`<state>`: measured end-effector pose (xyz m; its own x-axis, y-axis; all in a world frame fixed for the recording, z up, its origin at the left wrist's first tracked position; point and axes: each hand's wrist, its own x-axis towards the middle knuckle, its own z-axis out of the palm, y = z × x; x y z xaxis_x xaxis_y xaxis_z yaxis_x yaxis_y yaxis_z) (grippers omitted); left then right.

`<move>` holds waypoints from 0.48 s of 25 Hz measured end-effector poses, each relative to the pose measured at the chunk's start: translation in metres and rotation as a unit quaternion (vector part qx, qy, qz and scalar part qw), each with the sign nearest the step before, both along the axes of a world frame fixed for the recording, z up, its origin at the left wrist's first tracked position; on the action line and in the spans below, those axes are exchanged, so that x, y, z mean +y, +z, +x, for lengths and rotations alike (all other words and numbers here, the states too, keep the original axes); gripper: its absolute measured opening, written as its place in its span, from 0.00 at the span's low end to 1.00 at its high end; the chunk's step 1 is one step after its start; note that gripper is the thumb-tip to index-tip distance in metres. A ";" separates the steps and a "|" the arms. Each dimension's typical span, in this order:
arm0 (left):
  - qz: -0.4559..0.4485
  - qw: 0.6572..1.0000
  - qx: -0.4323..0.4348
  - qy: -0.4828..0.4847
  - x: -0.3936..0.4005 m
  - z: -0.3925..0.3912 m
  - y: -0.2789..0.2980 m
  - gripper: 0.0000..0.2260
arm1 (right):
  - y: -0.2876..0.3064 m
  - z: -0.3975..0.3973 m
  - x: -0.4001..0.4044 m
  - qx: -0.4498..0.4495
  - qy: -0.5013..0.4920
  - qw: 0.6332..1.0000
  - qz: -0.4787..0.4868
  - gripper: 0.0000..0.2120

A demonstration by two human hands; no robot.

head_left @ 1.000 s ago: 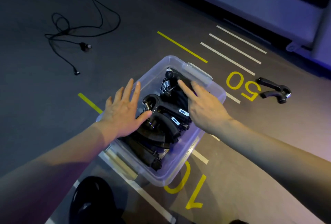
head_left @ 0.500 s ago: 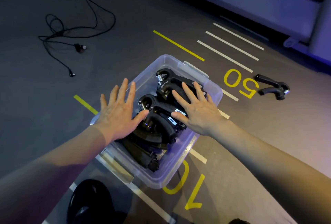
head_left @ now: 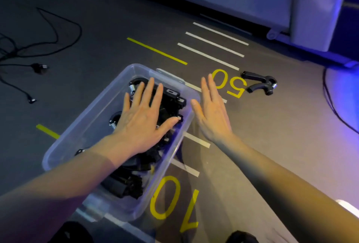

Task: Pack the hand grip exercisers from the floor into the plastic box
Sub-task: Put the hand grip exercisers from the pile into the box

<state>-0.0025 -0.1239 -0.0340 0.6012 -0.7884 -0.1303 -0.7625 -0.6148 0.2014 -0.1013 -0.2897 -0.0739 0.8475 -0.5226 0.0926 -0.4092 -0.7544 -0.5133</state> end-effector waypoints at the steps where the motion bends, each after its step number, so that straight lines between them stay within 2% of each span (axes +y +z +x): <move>1: 0.002 1.000 -0.010 -0.021 -0.011 -0.006 -0.001 0.39 | -0.008 -0.008 -0.019 0.022 -0.027 0.999 0.002 0.31; 7: 0.031 0.994 -0.065 -0.076 -0.079 -0.016 -0.017 0.38 | -0.060 -0.060 -0.132 0.215 -0.153 0.962 0.066 0.32; 12: 0.024 0.996 -0.052 -0.067 -0.118 -0.005 -0.030 0.37 | -0.078 -0.054 -0.197 0.224 -0.176 0.955 0.081 0.32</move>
<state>-0.0075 -0.2423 -0.0643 0.5030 -0.8569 -0.1122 -0.8536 -0.5129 0.0905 -0.1554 -0.4863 -0.1515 0.5517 -0.7596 -0.3444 -0.8292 -0.4552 -0.3244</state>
